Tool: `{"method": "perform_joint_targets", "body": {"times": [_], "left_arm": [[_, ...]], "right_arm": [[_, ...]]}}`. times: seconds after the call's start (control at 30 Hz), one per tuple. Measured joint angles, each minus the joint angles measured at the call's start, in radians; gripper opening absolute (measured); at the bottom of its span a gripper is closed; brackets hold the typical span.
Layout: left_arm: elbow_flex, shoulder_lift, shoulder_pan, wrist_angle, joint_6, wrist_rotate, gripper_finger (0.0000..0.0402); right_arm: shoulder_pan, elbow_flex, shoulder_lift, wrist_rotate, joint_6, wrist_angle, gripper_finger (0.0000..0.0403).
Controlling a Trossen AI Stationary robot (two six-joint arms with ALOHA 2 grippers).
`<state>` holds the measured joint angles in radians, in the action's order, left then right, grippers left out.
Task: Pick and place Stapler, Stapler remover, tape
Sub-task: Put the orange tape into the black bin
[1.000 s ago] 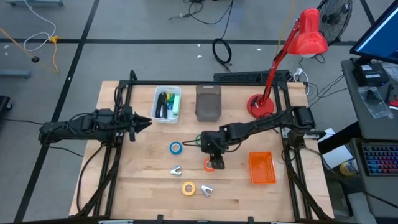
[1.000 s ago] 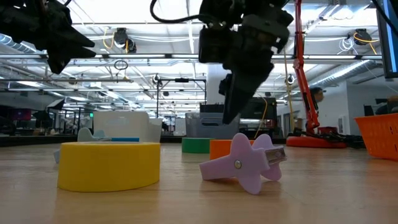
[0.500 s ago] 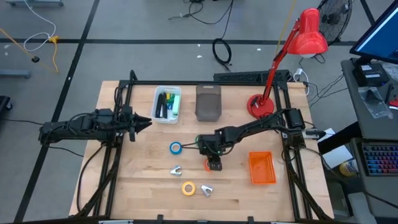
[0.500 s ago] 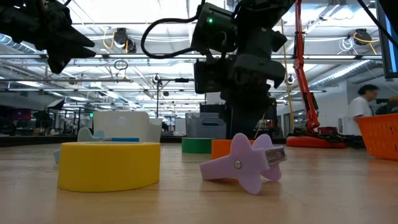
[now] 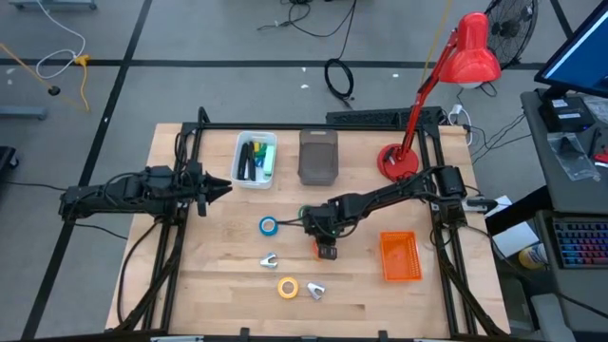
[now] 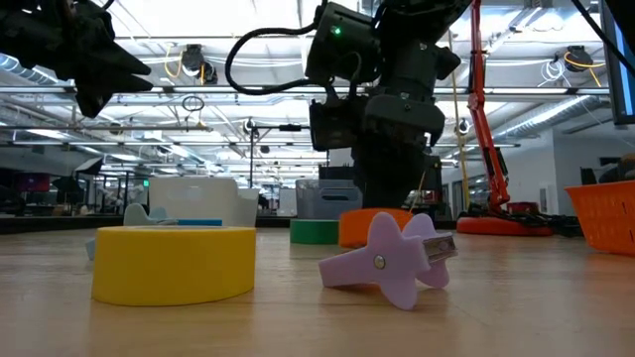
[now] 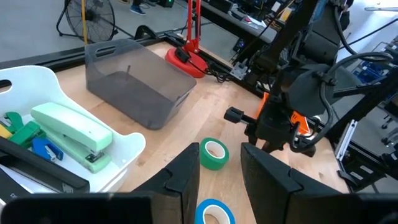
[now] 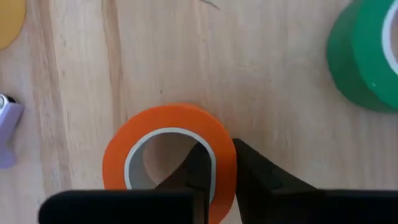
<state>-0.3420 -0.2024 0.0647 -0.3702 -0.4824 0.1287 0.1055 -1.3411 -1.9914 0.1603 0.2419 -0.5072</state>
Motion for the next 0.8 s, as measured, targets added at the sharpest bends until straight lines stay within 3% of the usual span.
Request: {"method": "perform_joint_targets", "body": {"times": [0.17,0.33,0.4,0.6,0.8], "left_arm": [[0.0,0.0,0.0,0.001,0.0,0.0,0.0118],[0.0,0.0,0.0,0.007,0.002,0.0,0.0118],[0.0,0.0,0.0,0.021,0.002,0.0,0.0118],[0.0,0.0,0.0,0.032,0.006,0.002,0.0118],[0.0,0.0,0.0,0.032,0.0,0.003,0.0118]], "right_arm": [[-0.003,0.008,0.058,0.054,0.039,-0.087,0.0032],[-0.03,0.005,0.216,0.074,0.061,-0.067,0.0032],[-0.061,0.005,0.287,0.035,0.06,-0.024,0.0032],[-0.241,0.001,0.441,-0.219,-0.039,0.133,0.0032],[-0.453,0.001,0.424,-0.208,-0.101,0.29,0.0032]]}}
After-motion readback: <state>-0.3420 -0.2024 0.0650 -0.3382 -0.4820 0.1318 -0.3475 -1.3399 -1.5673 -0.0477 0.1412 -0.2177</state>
